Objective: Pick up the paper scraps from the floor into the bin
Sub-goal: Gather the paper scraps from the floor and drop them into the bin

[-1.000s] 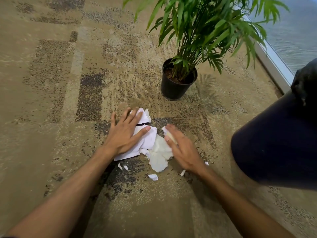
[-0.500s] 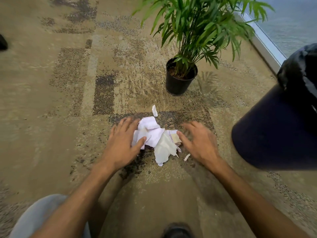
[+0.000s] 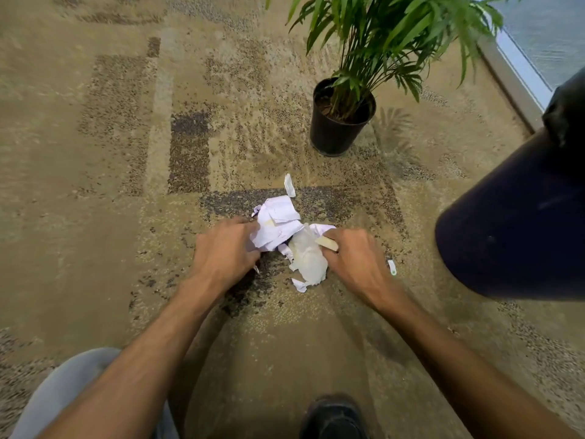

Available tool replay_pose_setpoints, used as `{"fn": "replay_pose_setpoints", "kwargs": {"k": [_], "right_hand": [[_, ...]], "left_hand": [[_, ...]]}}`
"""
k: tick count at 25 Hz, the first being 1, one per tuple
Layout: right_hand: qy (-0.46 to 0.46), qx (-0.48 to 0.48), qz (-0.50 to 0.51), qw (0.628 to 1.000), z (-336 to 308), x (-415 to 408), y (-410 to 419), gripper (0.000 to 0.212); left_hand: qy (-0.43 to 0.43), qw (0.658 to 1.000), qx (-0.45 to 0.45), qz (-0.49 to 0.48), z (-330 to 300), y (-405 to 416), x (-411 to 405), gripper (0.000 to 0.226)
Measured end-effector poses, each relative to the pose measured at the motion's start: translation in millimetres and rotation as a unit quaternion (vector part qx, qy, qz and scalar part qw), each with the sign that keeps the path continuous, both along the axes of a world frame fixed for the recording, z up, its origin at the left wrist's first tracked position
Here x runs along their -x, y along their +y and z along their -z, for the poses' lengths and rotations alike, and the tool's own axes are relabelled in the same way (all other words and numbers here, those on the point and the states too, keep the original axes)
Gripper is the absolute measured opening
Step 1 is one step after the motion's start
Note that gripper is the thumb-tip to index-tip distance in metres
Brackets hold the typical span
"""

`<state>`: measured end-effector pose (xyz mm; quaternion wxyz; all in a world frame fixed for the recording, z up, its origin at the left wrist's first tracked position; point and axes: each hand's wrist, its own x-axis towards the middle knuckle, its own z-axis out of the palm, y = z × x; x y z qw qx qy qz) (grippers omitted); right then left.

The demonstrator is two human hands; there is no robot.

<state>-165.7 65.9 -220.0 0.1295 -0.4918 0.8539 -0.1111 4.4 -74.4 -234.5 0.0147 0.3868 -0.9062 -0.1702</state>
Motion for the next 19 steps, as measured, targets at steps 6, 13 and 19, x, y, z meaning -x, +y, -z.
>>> {"fn": "replay_pose_setpoints", "kwargs": {"k": [6, 13, 19], "right_hand": [[-0.045, -0.087, -0.002, 0.995, -32, 39, -3, 0.025], [0.139, -0.068, -0.051, 0.987, -52, 40, -18, 0.020], [0.195, -0.086, -0.148, 0.966, 1, 29, -34, 0.020]], "left_hand": [[-0.077, 0.996, 0.043, 0.022, 7, -1, -1, 0.047], [-0.039, 0.998, 0.051, 0.023, 12, 1, 4, 0.029], [0.024, 0.997, 0.067, -0.016, 8, -7, -3, 0.023]]}}
